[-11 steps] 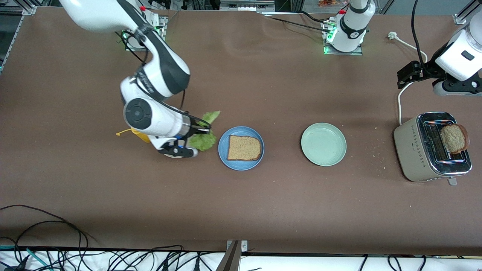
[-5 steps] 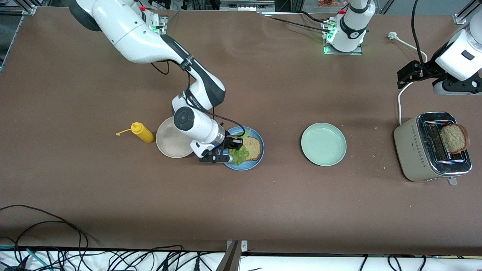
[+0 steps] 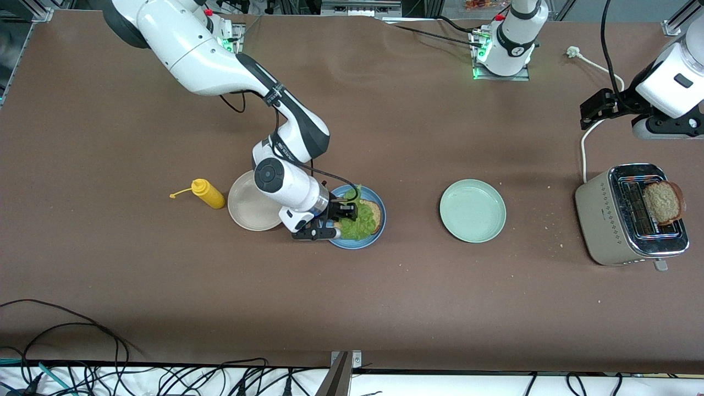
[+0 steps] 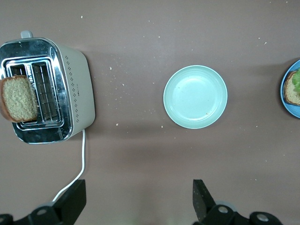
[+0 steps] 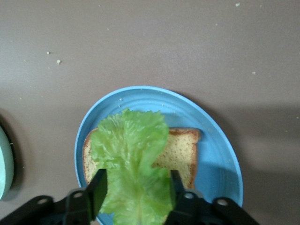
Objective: Make sandwich in blue plate with both arms
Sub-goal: 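Lower the lettuce onto the bread and open the right gripper, then withdraw the right gripper back toward the mustard bottle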
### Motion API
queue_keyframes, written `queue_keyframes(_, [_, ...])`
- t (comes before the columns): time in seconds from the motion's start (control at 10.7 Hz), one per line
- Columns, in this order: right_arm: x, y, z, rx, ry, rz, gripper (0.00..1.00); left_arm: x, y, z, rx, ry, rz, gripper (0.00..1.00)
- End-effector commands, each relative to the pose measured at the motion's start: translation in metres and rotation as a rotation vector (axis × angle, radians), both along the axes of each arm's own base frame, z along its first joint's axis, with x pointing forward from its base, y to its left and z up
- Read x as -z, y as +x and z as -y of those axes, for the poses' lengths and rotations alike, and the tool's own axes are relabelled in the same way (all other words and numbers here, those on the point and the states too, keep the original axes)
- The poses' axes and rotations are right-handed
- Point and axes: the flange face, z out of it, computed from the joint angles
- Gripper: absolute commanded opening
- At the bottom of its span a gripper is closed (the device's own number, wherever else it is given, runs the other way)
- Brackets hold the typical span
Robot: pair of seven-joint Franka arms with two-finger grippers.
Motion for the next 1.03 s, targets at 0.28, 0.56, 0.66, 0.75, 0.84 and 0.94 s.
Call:
queue_keyframes(0.28, [-0.113, 0.013, 0.052, -0.036, -0.11, -0.057, 1.0, -0.006, 0.0, -0.002, -0.013, -0.003, -0.003, 1.0])
queue_keyframes(0.56, [-0.169, 0.01, 0.103, -0.058, -0.244, -0.117, 1.0, -0.006, 0.0, 0.0, -0.01, -0.003, -0.003, 1.0])
queue_keyframes(0.66, [-0.185, 0.004, 0.115, -0.072, -0.309, -0.131, 1.0, -0.006, 0.0, 0.0, -0.01, -0.003, -0.003, 1.0])
queue_keyframes(0.75, [-0.204, -0.006, 0.127, -0.091, -0.389, -0.148, 1.0, -0.006, 0.0, 0.002, -0.008, -0.003, -0.003, 1.0])
queue_keyframes(0.84, [-0.22, -0.011, 0.148, -0.11, -0.46, -0.173, 1.0, -0.006, 0.0, 0.001, -0.01, -0.003, -0.003, 1.0])
queue_keyframes(0.94, [-0.235, -0.012, 0.174, -0.165, -0.487, -0.196, 1.0, -0.006, 0.0, 0.001, -0.01, -0.003, -0.003, 1.0])
